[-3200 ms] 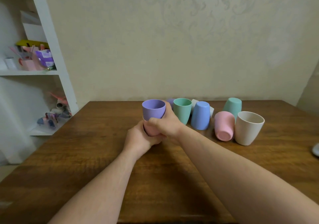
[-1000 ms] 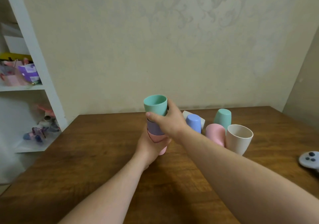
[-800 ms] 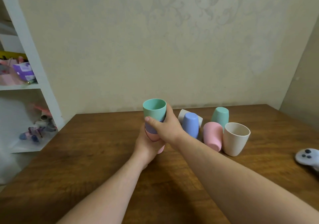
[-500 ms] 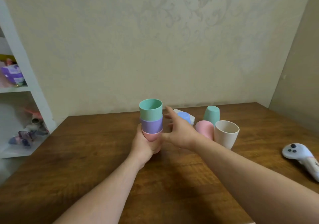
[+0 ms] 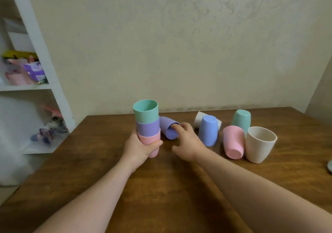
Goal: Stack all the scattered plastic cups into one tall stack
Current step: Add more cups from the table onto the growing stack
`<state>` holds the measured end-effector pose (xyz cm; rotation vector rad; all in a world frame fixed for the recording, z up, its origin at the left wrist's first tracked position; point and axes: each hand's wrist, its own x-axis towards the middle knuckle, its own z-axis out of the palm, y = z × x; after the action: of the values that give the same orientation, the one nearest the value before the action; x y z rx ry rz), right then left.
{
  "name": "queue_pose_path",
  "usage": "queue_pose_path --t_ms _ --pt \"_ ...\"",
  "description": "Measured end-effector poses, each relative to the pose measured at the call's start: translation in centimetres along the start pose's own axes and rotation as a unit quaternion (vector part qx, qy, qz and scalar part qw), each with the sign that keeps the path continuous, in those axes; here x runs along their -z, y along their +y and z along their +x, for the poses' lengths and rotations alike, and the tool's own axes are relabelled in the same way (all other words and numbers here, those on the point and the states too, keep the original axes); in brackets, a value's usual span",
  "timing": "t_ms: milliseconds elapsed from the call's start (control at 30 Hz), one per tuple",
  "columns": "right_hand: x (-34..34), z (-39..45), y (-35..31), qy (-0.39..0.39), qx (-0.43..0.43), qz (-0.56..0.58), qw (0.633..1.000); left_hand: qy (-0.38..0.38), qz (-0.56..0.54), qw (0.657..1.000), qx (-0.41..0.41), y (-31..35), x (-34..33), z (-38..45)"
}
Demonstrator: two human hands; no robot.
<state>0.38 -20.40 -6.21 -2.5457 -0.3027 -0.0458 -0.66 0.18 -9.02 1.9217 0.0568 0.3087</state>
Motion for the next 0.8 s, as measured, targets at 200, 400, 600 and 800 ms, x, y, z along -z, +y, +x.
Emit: queue_pose_path --t_ms 200,400,600,800 --pt "-3.1 4.2 -2.0 0.057 -0.029 -0.031 0.997 0.001 0.011 1.0 0.015 -0.9 0.1 0.0" --pt "-4.9 4.6 -2.0 0.045 0.02 -0.036 0.998 -0.009 0.018 0.999 0.033 -1.2 0.2 0.7" --pt "-2.6 1.1 -0.8 0.072 0.015 -0.034 0.997 -0.004 0.02 0.999 0.035 -0.9 0.3 0.6" --pt "0.8 -3.1 0.8 0.138 -0.004 0.074 0.988 -0.003 0.024 0.999 0.036 -0.2 0.0 0.1"
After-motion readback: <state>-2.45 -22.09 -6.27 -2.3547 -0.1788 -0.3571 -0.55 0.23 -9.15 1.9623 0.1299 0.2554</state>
